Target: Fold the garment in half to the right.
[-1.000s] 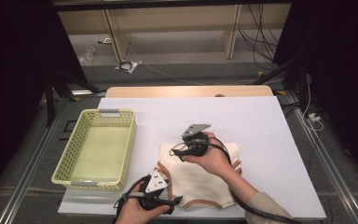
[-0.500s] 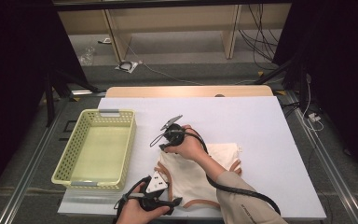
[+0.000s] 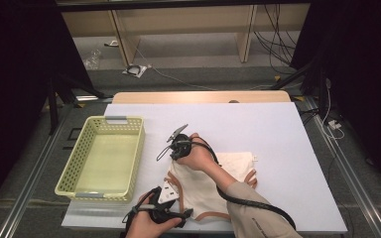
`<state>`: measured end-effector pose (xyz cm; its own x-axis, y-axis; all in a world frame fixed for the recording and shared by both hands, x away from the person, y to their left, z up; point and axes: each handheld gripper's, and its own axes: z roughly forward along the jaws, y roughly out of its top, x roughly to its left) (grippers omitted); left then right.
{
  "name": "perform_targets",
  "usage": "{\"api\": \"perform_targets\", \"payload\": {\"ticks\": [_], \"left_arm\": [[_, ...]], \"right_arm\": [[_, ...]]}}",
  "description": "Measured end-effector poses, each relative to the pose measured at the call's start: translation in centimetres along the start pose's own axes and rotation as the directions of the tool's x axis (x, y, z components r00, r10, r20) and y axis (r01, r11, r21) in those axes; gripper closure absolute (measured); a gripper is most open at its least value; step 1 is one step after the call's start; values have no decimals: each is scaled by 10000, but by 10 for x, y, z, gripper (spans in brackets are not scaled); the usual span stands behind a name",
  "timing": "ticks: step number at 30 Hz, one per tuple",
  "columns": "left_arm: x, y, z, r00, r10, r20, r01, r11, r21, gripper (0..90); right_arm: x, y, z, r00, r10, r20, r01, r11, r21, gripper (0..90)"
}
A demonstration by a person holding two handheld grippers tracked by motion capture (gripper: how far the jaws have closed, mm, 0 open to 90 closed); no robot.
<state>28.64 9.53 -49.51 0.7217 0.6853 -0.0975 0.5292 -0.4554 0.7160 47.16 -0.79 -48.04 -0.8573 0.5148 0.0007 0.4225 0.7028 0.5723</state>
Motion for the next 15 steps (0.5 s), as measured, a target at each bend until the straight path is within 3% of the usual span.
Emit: {"api": "perform_targets", "payload": {"ticks": [4, 10, 15], "left_arm": [[-5, 1, 5, 9990, 380, -215, -379, 9993, 74, 249], [-5, 6, 6, 9980, 429, -474, -416, 9987, 296, 333], [-2, 8, 6, 9983, 437, -390, -423, 9984, 365, 419]], "right_arm": [[4, 4, 1, 9997, -187, 163, 183, 9995, 259, 866], [2, 3, 1, 10000, -64, 60, 63, 9998, 172, 875], [2, 2, 0, 9999, 165, -26, -165, 9997, 187, 875]]}}
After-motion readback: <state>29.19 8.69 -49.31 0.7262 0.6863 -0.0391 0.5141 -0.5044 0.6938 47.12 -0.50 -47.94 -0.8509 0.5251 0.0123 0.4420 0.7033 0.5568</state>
